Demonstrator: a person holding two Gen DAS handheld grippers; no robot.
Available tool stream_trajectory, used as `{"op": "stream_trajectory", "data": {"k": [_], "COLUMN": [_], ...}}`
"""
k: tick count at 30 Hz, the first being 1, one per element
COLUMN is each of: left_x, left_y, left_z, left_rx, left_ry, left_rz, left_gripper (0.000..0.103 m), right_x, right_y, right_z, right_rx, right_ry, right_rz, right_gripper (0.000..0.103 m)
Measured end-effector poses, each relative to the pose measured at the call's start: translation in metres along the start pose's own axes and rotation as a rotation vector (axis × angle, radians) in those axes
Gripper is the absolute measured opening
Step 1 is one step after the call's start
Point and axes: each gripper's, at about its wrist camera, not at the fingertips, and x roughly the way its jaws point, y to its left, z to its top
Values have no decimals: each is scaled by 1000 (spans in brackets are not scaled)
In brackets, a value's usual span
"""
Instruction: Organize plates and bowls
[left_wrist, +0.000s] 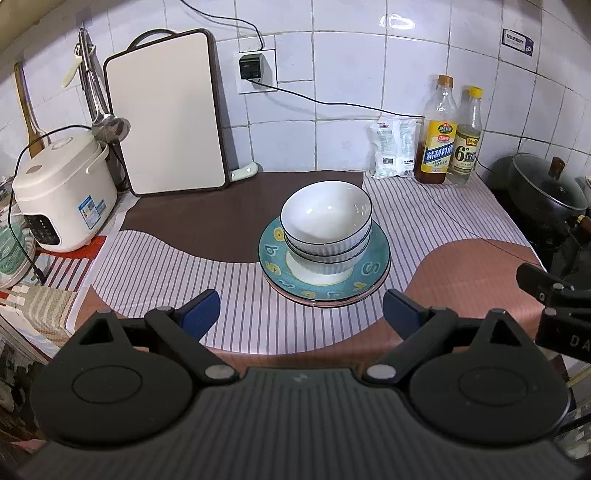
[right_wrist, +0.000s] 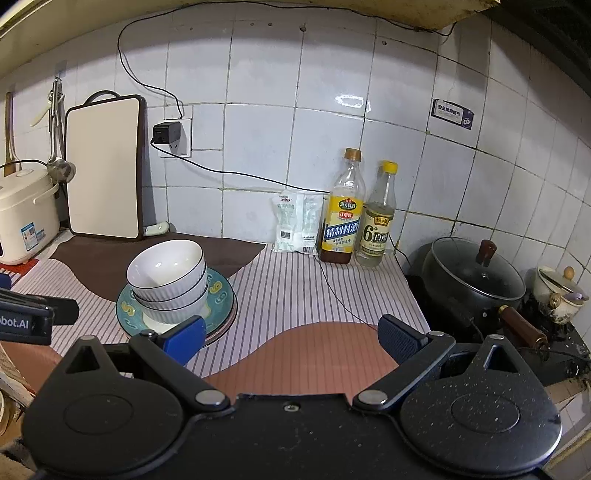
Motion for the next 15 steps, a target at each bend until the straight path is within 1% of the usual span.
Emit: {"op": "stream_trajectory", "data": {"k": [15], "left_x": [0], "left_y": [2], "left_z": [0], "left_rx": [-16], "left_ry": [-3], "left_rz": [-2], "left_gripper": [96], "right_x": [4], "right_y": [-2], "right_z": [-4], "right_rx": [16], "right_ry": [23], "right_rz": [-10], "right_gripper": [101]}}
